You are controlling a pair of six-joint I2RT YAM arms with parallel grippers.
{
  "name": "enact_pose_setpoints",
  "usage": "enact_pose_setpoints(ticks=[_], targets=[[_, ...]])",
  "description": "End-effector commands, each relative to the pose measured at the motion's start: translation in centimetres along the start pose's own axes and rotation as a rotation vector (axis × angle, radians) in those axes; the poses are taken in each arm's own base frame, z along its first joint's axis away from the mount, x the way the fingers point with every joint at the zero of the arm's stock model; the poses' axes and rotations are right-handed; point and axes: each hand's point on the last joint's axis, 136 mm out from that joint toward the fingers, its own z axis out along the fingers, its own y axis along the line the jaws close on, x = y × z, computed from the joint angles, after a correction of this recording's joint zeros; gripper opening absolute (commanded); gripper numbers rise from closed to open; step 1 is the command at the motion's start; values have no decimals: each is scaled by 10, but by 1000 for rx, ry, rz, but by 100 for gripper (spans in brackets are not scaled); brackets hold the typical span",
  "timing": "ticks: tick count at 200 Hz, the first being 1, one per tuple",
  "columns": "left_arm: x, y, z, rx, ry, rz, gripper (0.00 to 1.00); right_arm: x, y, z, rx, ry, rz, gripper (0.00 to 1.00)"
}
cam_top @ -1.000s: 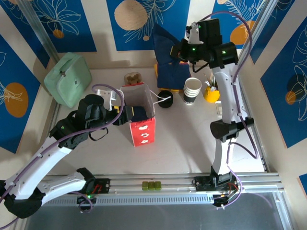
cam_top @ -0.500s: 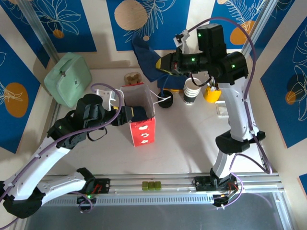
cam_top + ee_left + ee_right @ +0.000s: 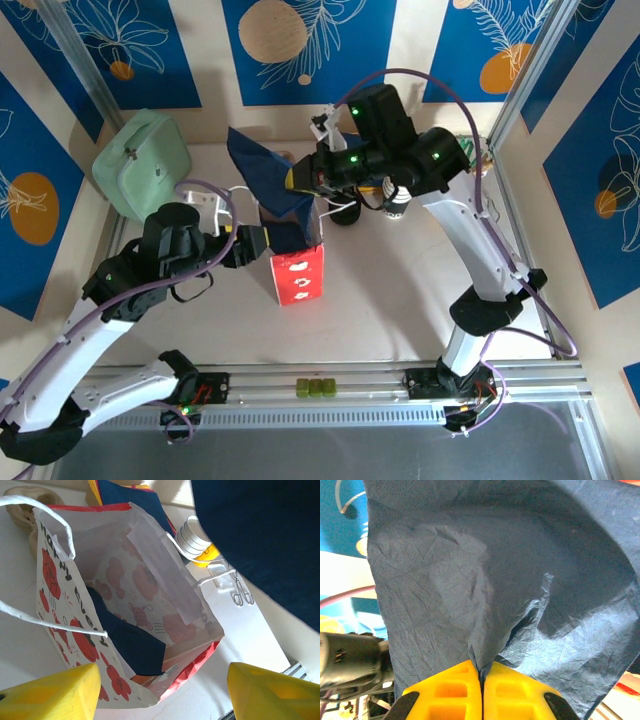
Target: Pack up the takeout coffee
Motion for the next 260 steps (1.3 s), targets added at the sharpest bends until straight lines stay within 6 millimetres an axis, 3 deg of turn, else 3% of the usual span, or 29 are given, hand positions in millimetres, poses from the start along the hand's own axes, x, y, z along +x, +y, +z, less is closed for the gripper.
enact_pose_setpoints(ticks=[1, 70, 123, 151, 260], targets=[[-1, 6, -5, -22, -11, -2, 68, 2, -17, 18, 75, 1, 12, 0], [2, 7, -3, -26, -3, -5, 68, 17, -74, 58, 237, 80, 77, 0], [2, 8, -1, -27, -4, -6, 68, 24, -107, 79, 351, 135, 96, 0], [2, 7, -2, -27, -4, -5, 68, 30, -129, 86, 495, 184, 87, 0], [0, 7, -5, -28, -12, -9, 69, 55, -173, 106, 745, 301, 68, 0]])
